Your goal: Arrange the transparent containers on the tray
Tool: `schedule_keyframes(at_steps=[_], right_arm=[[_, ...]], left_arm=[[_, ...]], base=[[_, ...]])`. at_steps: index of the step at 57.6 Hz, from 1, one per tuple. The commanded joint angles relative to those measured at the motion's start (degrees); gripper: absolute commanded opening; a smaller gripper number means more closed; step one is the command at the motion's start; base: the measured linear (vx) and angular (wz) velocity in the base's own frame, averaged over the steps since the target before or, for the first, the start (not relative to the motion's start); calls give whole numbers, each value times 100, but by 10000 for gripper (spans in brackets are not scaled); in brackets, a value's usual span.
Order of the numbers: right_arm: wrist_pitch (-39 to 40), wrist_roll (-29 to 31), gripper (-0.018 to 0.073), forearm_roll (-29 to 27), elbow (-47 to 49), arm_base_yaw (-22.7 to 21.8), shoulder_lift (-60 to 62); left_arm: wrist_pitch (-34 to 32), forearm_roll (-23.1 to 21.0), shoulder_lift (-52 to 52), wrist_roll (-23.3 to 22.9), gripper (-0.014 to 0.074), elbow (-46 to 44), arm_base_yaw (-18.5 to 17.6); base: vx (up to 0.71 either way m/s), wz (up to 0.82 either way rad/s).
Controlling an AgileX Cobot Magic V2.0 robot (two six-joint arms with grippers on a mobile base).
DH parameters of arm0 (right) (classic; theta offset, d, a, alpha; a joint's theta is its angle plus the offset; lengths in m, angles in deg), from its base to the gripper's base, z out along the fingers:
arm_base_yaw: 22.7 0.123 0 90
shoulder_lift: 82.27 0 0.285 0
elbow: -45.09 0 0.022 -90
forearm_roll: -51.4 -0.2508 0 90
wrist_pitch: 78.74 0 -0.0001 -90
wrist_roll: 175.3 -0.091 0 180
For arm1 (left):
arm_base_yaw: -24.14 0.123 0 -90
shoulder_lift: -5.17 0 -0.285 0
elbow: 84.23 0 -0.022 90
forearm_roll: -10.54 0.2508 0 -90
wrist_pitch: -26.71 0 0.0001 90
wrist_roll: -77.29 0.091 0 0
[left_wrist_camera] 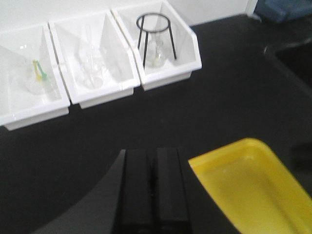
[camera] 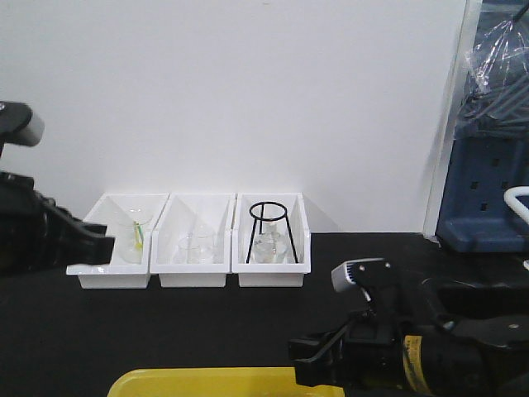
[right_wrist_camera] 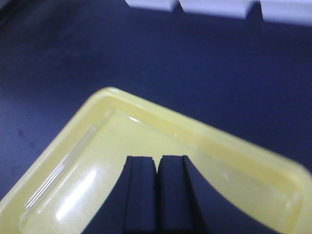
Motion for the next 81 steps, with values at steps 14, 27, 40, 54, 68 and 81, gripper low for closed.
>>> schedule_keyframes(at_steps=[14,27,40,54,68,81], right_arm=[[97,229,-13,539,-568,-22,2404],[-624,246,-13,539,-1426,-22,3457],[-1109,246,-13,539,-1553,-22,3647],[-1102,246,-13,539,-1553,-22,3635],[-1080,246,-13,539,-1553,-22,3635],[-1080,246,-13,539,-1553,-22,3635]], left_arm=[[-1702,-13,-2131,142,-8,2735,-33],[-2092,-2,-3612,142,-8,4266,-33],[-2066,0,-4095,142,-8,4784,-33],[-1883,-5,-4101,142,-8,4792,-33],[-1883,-5,-4101,142,-8,4792,-33],[-1892,22,-4101,149,-8,4792,-33]], base=[[0,0],[0,0],[0,0],[0,0],[0,0],[0,0]])
